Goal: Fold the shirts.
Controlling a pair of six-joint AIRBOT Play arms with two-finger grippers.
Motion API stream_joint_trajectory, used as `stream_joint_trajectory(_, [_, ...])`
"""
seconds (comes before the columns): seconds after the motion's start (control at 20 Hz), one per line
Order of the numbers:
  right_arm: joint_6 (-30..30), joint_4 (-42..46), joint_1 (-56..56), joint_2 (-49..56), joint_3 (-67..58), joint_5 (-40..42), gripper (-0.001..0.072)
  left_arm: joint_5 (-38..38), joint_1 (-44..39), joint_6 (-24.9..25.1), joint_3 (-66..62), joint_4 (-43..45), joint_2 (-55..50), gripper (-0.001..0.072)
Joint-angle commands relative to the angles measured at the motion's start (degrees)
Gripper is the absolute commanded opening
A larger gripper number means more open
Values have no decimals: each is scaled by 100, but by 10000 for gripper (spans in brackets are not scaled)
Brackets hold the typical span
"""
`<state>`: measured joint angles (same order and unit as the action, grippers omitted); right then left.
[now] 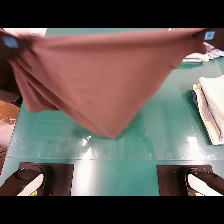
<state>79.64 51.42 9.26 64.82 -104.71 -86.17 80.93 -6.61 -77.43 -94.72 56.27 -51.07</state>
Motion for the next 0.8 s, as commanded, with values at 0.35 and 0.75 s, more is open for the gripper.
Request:
stream_joint_trajectory(0.35, [118,179,87,984,1580,-341,12,-2437,-841,629,5263,-345,-448,30])
stream_joint_trajectory(0.75, [118,428,63,376,2946,275,12,-2028,-647,542,4675,-208,-520,543])
